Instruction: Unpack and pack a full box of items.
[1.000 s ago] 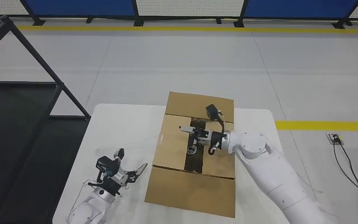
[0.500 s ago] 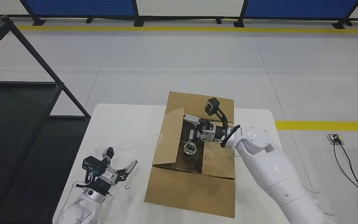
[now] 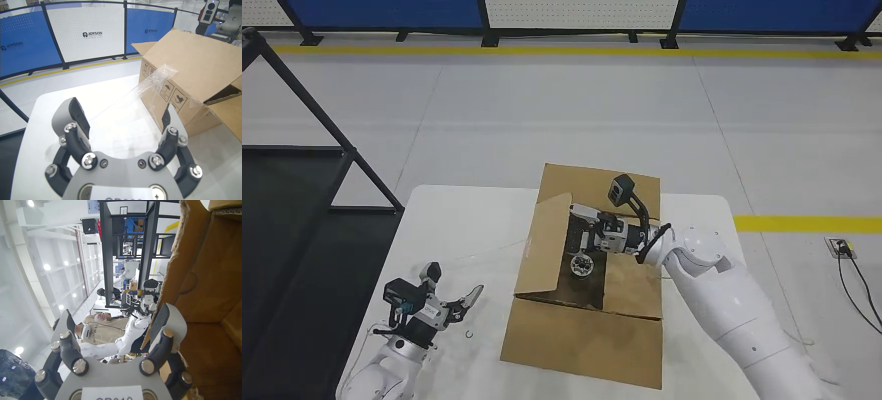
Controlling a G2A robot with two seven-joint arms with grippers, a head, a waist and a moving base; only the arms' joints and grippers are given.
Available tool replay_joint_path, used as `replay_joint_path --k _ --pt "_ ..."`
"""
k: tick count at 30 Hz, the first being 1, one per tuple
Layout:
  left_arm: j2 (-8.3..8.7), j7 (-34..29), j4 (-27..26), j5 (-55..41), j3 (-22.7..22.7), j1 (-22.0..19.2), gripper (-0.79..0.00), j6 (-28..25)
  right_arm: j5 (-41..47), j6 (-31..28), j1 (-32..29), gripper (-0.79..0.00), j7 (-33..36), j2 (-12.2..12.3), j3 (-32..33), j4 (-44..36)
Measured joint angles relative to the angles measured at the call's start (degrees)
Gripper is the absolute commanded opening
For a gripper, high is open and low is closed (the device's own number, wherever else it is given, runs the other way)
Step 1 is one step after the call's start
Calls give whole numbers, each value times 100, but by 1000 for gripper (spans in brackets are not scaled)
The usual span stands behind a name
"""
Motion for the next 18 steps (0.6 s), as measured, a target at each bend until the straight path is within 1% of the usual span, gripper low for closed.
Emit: replay_joint_path --k 2,4,6,12,18 --pt "0 -21 -19 -1 -18 6 0 36 63 -45 -95 0 -146 -11 23 -101" --pt "2 -68 -93 27 -109 33 0 197 116 -49 -183 0 -371 -37 10 -231" --pt "1 -51 -169 -65 -215 73 0 327 127 6 -164 0 -449 -73 -55 -254" --pt "25 36 -379 -312 -640 330 0 349 44 -8 136 0 -839 -272 -387 -115" --pt "37 127 -463 -440 -923 559 0 288 -230 -86 522 0 -1435 -584 -932 51"
